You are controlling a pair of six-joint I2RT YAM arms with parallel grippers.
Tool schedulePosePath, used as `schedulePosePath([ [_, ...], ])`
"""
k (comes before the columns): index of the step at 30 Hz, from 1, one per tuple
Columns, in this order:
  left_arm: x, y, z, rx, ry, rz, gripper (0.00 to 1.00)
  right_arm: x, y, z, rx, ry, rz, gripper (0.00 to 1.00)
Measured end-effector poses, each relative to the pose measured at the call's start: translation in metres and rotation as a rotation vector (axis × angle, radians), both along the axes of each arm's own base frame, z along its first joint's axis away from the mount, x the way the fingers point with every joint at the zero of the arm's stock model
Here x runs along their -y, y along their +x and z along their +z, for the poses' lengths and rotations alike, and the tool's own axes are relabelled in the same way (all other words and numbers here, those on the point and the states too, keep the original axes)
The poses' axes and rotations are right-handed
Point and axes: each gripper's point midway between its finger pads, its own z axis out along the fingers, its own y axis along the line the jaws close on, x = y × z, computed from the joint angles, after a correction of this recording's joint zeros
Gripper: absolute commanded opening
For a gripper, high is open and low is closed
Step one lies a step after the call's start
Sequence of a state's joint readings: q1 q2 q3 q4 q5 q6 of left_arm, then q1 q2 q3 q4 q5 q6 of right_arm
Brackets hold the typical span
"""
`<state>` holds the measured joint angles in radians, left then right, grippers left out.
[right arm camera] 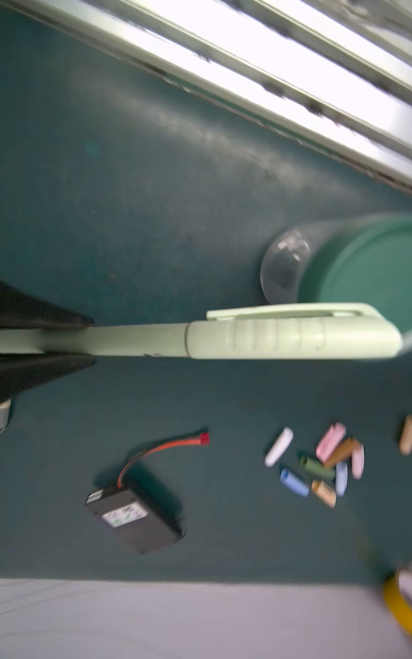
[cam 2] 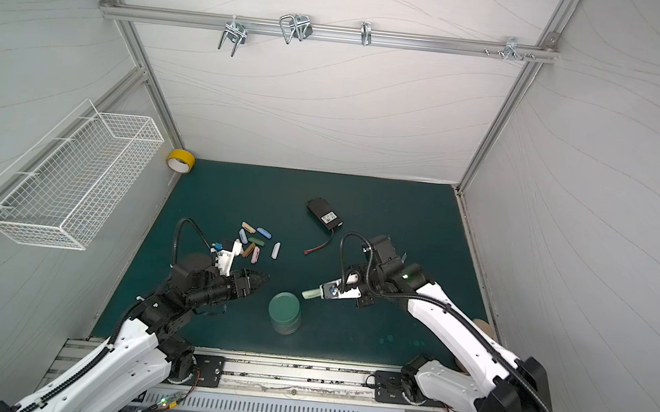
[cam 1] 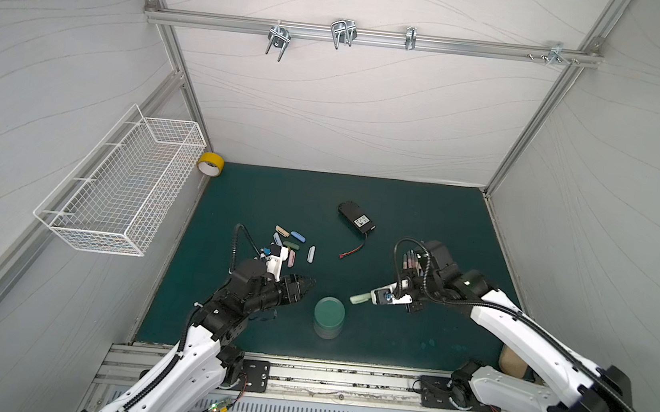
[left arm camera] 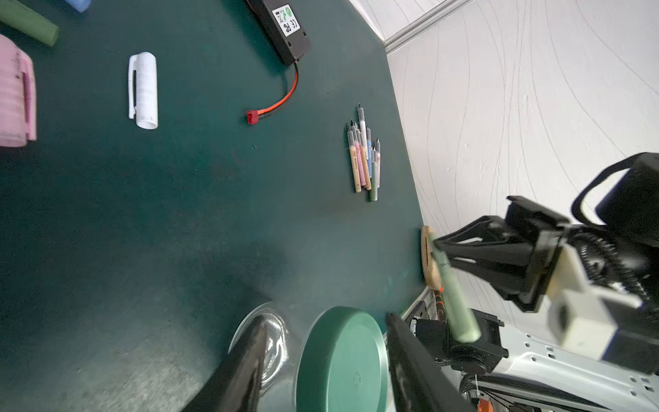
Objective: Open the pen caps
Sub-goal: 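Raise the pale green pen upright toward the center while the left gripper approaches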
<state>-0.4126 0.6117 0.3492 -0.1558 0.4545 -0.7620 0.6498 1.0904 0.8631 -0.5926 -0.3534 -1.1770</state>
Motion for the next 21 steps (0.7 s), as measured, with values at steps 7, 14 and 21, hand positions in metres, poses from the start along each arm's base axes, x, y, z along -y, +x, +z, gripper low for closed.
schedulePosePath([
  [7,0.001,0.006,0.004,-0.018,0.004,0.016,0.55,-0.024,0.043,0.05,-0.224,0.227,-0.328,0.0],
  [14,0.004,0.03,0.054,0.055,-0.06,0.077,0.56,-0.032,0.065,0.062,-0.426,0.402,-0.656,0.02],
  [21,0.012,0.051,0.103,0.16,-0.117,0.084,0.55,-0.021,0.077,0.049,-0.594,0.483,-0.933,0.0],
])
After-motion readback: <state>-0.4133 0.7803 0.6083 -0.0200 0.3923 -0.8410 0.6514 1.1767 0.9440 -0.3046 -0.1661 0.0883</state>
